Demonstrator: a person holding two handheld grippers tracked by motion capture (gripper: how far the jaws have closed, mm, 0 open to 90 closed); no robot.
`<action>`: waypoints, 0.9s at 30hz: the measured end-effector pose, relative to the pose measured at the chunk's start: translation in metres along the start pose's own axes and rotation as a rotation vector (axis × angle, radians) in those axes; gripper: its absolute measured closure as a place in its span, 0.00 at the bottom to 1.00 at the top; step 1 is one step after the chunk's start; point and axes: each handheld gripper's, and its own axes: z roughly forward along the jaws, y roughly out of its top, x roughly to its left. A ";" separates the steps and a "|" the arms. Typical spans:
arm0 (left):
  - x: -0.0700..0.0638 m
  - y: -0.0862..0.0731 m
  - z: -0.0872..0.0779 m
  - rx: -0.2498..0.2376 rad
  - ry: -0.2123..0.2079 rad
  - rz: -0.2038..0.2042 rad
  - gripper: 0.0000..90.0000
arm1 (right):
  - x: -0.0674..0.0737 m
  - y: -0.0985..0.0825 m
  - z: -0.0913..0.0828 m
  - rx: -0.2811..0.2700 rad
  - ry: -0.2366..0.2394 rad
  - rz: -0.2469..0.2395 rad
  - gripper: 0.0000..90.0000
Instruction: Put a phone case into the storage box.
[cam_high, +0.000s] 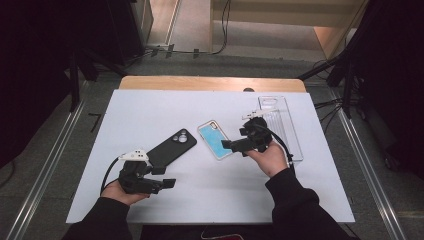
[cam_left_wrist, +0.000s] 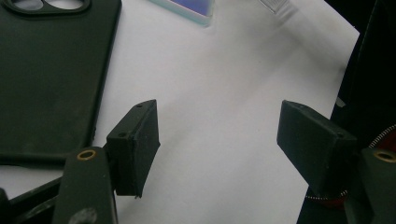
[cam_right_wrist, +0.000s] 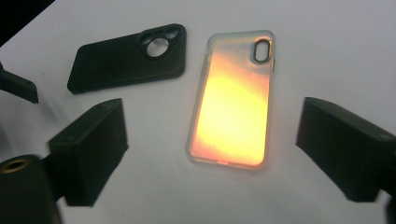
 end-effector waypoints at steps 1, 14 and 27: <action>0.000 0.000 0.000 -0.001 0.000 -0.001 0.33 | -0.001 0.002 0.002 -0.009 0.001 -0.009 0.00; 0.001 0.000 0.000 0.000 -0.001 -0.004 0.33 | -0.001 0.021 0.026 -0.028 -0.067 0.004 0.00; 0.001 0.000 0.000 0.006 0.002 -0.003 0.33 | 0.000 0.030 0.051 -0.006 -0.095 -0.005 0.00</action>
